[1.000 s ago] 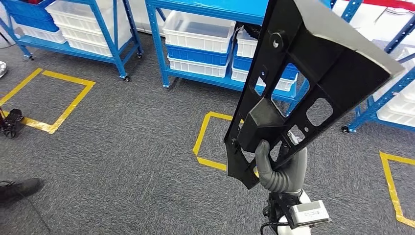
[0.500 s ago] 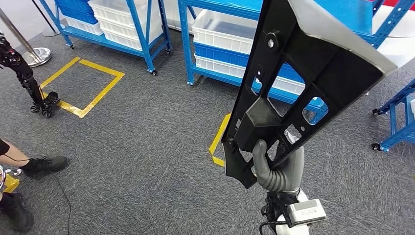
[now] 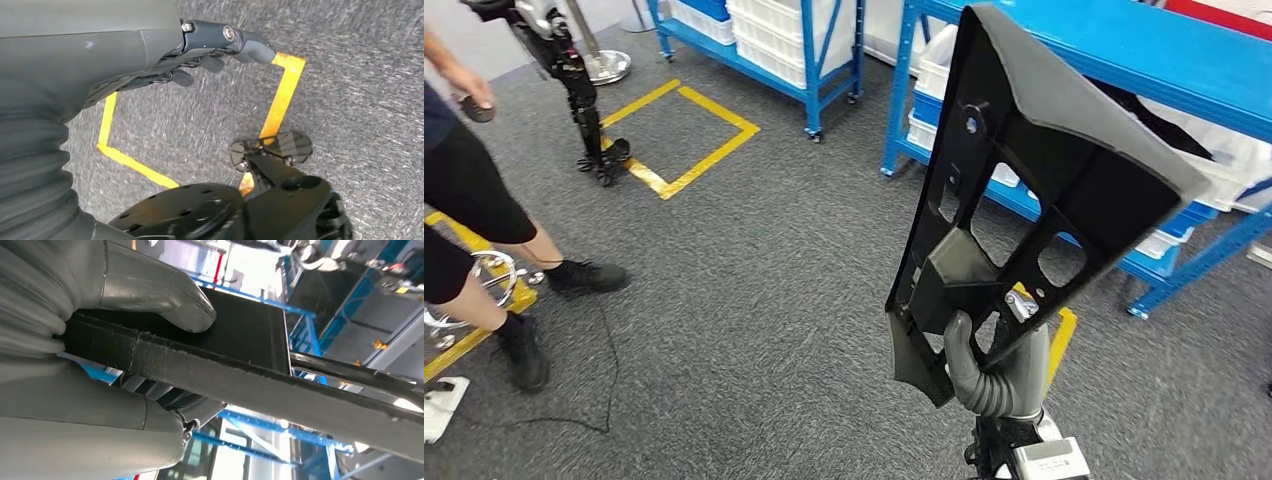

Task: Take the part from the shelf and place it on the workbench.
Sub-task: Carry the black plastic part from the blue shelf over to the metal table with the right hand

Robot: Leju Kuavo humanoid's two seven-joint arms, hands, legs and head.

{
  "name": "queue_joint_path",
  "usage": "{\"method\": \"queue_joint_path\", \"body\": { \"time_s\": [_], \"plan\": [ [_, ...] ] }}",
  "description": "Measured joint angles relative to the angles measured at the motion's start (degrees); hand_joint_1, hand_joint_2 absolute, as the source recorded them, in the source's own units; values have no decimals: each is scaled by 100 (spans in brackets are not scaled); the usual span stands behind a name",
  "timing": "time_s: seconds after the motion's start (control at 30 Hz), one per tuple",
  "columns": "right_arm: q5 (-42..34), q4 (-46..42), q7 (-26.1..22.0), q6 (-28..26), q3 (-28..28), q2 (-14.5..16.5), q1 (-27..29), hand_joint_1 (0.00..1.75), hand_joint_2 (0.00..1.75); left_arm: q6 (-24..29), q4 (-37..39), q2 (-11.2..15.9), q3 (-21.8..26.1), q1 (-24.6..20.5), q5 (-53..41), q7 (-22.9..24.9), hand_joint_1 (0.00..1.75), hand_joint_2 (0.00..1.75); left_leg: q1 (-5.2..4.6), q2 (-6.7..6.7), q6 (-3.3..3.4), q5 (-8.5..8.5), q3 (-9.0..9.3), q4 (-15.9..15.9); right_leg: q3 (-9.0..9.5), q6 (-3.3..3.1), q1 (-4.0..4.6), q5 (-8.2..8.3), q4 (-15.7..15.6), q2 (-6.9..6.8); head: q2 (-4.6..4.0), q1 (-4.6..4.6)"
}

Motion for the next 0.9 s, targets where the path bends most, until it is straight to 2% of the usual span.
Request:
{"method": "queue_joint_path", "body": {
  "time_s": [0.07, 0.1, 0.17, 0.2, 0.27, 0.3, 0.33, 0.37, 0.4, 0.43, 0.5, 0.53, 0.57, 0.63, 0.67, 0.73, 0.77, 0.8, 0.87, 0.9],
  "plan": [
    [9, -40, -27, -2, -16, 2, 42, 175, 175, -25, 0, 10, 0, -1, -28, -53, 0, 175, -23, -147, -43, 16, -15, 16, 308, 22, -27, 263, -697, 206, 0, -3],
    [12, -56, -37, -3, -22, 3, 67, 175, 175, -33, 0, 19, 0, 2, -48, -70, 0, 175, -33, -205, -68, 25, -28, 19, 391, 2, -29, 315, -861, 265, 0, -7],
    [9, -73, -50, -3, -34, 8, 104, 175, 175, -45, 0, 48, -1, 28, -95, -84, 0, 175, -29, -307, -125, 53, -58, 8, 425, -68, -22, 345, -902, 181, 0, -11],
    [7, -80, -55, -3, -40, 10, 109, 175, 175, -50, 1, 67, -1, 45, -113, -85, 0, 175, -26, -279, -151, 48, -75, 24, 444, -99, -27, 360, -910, 120, 0, -13],
    [6, -97, -62, -3, -54, 30, 120, 175, 175, -55, 2, 95, -2, 59, -130, -84, 0, 175, -39, 39, -207, -126, -193, 280, 463, -181, -51, 383, -933, -26, 0, -48],
    [6, -108, -64, -3, -64, 38, 132, 175, 175, -55, 2, 101, -2, 53, -133, -80, 0, 175, -39, 261, -233, -308, -323, 574, 473, -214, -45, 381, -936, -106, 0, -63],
    [6, -115, -66, -3, -78, 47, 149, 175, 175, -54, 2, 101, -2, 45, -139, -69, 0, 175, -30, 420, -259, -510, -496, 947, 477, -243, -33, 373, -935, -189, 0, -79],
    [6, -119, -66, -4, -91, 50, 168, 175, 175, -54, 2, 102, -2, 36, -150, -51, 0, 175, -12, 490, -279, -673, -666, 1311, 479, -257, -20, 367, -934, -275, 0, -78],
    [6, -120, -66, -4, -101, 52, 190, 175, 175, -56, 2, 102, -2, 30, -163, -24, 0, 175, 4, 523, -293, -754, -779, 1564, 481, -264, -12, 361, -934, -364, 0, -77],
    [6, -121, -66, -4, -107, 55, 210, 175, 175, -59, 2, 102, -2, 27, -178, 11, 0, 175, 16, 542, -303, -729, -788, 1615, 484, -269, -8, 356, -933, -448, 0, -79],
    [6, -122, -66, -4, -109, 60, 237, 175, 175, -64, 2, 104, -2, 27, -203, 81, 0, 175, 31, 596, -303, -490, -561, 1249, 500, -264, -6, 340, -933, -576, 0, -80],
    [5, -122, -67, -4, -110, 62, 241, 175, 175, -65, 2, 104, -2, 28, -215, 117, 0, 175, 33, 676, -292, -337, -362, 918, 515, -255, -5, 330, -932, -622, 0, -81],
    [5, -123, -67, -3, -111, 63, 245, 175, 175, -65, 2, 105, -2, 27, -227, 154, 0, 175, 16, 826, -280, -249, -172, 598, 530, -235, 8, 314, -931, -666, 0, -80],
    [4, -129, -70, 5, -119, 66, 252, 175, 175, -73, 2, 106, -2, 19, -244, 233, 0, 175, -28, 1015, -227, -154, 62, 168, 554, -187, 55, 281, -923, -771, 0, -71],
    [6, -133, -71, 15, -125, 66, 254, 175, 175, -92, 2, 107, -2, 13, -249, 278, 0, 175, -57, 1022, -199, -162, 81, 97, 561, -158, 73, 270, -926, -835, 0, -66],
    [10, -138, -63, 50, -131, 72, 243, 175, 175, -192, 4, 107, -2, 13, -260, 408, 0, 175, -62, 849, -129, -128, 55, 58, 566, -105, 75, 249, -931, -942, 0, -62],
    [12, -138, -49, 76, -135, 74, 225, 175, 175, -270, 5, 108, -1, 16, -277, 498, 0, 175, -50, 764, -90, -105, 59, 26, 550, -82, 65, 206, -884, -869, 0, -58],
    [9, -139, -35, 102, -139, 78, 202, 175, 175, -348, 5, 112, 0, 15, -301, 599, 0, 175, -31, 685, -48, -76, 66, -6, 488, -78, 55, 117, -738, -717, 0, -51],
    [1, -137, -2, 145, -150, 79, 165, 175, 175, -472, 5, 122, 2, -5, -337, 801, 0, 175, -10, 520, 11, -36, 57, -32, 194, -112, 32, -174, -106, -316, 0, -27],
    [-2, -134, 11, 159, -152, 79, 156, 175, 175, -513, 4, 125, 6, -19, -321, 901, 0, 175, -9, 429, 27, -24, 40, -31, -7, -129, 26, -320, 291, -208, 0, -21]
  ]
}}
